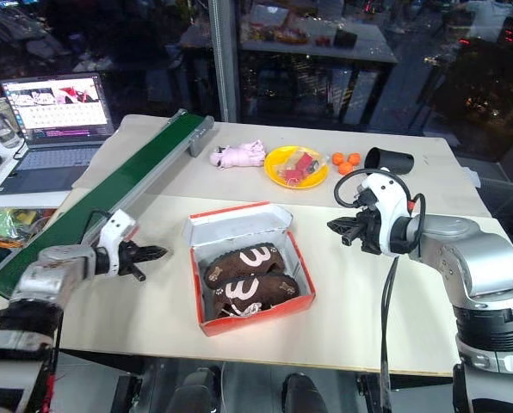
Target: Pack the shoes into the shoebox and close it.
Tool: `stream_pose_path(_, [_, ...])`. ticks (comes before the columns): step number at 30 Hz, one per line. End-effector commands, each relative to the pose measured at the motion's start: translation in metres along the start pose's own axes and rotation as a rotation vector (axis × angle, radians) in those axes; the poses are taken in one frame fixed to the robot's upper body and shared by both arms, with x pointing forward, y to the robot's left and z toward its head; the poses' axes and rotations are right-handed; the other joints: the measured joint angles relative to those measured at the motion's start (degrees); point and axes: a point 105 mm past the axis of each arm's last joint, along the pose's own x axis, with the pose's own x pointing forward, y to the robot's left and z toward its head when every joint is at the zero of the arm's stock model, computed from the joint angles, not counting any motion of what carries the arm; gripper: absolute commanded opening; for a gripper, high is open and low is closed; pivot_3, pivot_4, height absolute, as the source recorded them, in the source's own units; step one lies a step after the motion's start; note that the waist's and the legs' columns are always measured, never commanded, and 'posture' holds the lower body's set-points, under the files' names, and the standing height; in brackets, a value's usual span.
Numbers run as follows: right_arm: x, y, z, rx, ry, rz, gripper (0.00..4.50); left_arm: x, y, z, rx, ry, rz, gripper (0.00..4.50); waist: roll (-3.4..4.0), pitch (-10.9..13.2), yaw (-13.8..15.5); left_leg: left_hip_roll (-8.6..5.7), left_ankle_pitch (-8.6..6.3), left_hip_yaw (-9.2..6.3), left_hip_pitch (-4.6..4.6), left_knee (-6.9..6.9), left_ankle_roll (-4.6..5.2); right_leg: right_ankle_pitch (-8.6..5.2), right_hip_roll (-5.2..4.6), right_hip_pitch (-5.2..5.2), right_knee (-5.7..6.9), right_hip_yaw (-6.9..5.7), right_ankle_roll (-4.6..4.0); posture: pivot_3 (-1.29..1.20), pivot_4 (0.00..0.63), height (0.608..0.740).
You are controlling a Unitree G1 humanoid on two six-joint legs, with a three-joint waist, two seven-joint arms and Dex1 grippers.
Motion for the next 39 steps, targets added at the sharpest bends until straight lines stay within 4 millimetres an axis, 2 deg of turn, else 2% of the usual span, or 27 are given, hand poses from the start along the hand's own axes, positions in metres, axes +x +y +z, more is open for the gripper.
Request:
stream_pose_path(1, [-0.021,-0.006,0.011,-0.027,-0.037,-0.07,0.0,0.01,0.004,0.014,0.042,-0.028,-0.005,0.02,-0.01,0.0,0.07,0.0,0.0,0.0,-0.04,0.01,0.01,0.08,0.0,-0.01,-0.04,0.0,0.14,0.0,0.15,0.736])
stream_pose_path(10, [-0.037,-0.008,0.009,-0.006,-0.044,-0.138,0.0,0.046,-0.007,0.036,0.072,-0.055,-0.018,0.02,-0.01,0.0,-0.31,0.0,-0.01,-0.01,-0.05,0.05,0.05,0.12,0.02,-0.02,0.03,0.01,0.2,0.0,0.15,0.736])
stream_pose_path(14, [-0.039,-0.009,0.008,0.0,-0.045,-0.151,0.0,0.056,-0.016,0.059,0.064,-0.138,-0.03,0.02,-0.01,0.0,-0.25,-0.01,-0.01,-0.02,-0.05,0.07,0.05,0.12,0.01,0.0,0.02,0.01,0.23,0.0,0.15,0.736])
stream_pose_path(17, [-0.039,-0.011,0.007,0.001,-0.041,-0.156,0.0,0.054,-0.019,0.078,0.064,-0.206,-0.059,0.02,-0.01,0.0,-0.24,-0.02,-0.01,-0.02,-0.05,0.07,0.05,0.12,0.01,0.0,0.02,0.01,0.23,0.0,0.15,0.736])
stream_pose_path(20, [-0.038,-0.013,0.007,0.003,-0.045,-0.156,0.0,0.043,-0.023,0.099,0.089,-0.269,-0.11,0.02,-0.01,0.0,-0.36,-0.02,-0.01,-0.03,-0.05,0.07,0.05,0.13,0.01,0.0,0.03,0.01,0.24,0.0,0.15,0.736])
stream_pose_path(24, [-0.038,-0.016,0.01,-0.001,-0.052,-0.158,0.0,0.028,-0.032,0.115,0.137,-0.31,-0.182,0.02,-0.01,0.0,-0.64,-0.01,-0.01,-0.03,-0.05,0.07,0.05,0.13,0.01,0.0,0.03,0.01,0.24,0.0,0.15,0.736])
stream_pose_path(29, [-0.041,-0.022,0.016,-0.011,-0.065,-0.164,0.0,0.009,-0.047,0.123,0.163,-0.326,-0.232,0.02,0.0,0.0,-1.22,-0.01,-0.01,-0.03,-0.04,0.06,0.05,0.13,0.01,0.02,0.06,0.02,0.24,0.0,0.15,0.736])
stream_pose_path(30, [-0.043,-0.025,0.019,-0.017,-0.068,-0.169,0.0,0.002,-0.056,0.123,0.182,-0.314,-0.271,0.02,0.0,0.0,-1.25,-0.01,-0.01,-0.03,-0.03,0.06,0.05,0.13,0.01,0.02,0.07,0.02,0.24,0.0,0.15,0.736])
stream_pose_path(33, [-0.045,-0.03,0.024,-0.033,-0.072,-0.178,0.0,-0.016,-0.086,0.111,0.237,-0.239,-0.408,0.02,0.0,0.0,-1.68,0.0,-0.01,-0.03,-0.02,0.07,0.06,0.12,0.02,0.02,0.08,0.04,0.24,0.0,0.15,0.736])
stream_pose_path(36, [-0.044,-0.031,0.026,-0.042,-0.072,-0.172,0.0,-0.036,-0.114,0.085,0.306,-0.116,-0.556,0.02,0.02,-0.01,-1.91,0.01,-0.01,-0.03,0.01,0.04,0.06,0.11,0.03,0.01,0.08,0.04,0.22,0.0,0.15,0.736])
stream_pose_path(39, [-0.042,-0.031,0.027,-0.047,-0.071,-0.165,0.0,-0.05,-0.127,0.071,0.314,-0.044,-0.627,0.02,0.05,-0.01,-1.9,0.02,-0.01,-0.03,0.1,0.02,0.06,0.08,0.02,0.06,0.11,0.05,0.17,0.0,0.15,0.736])
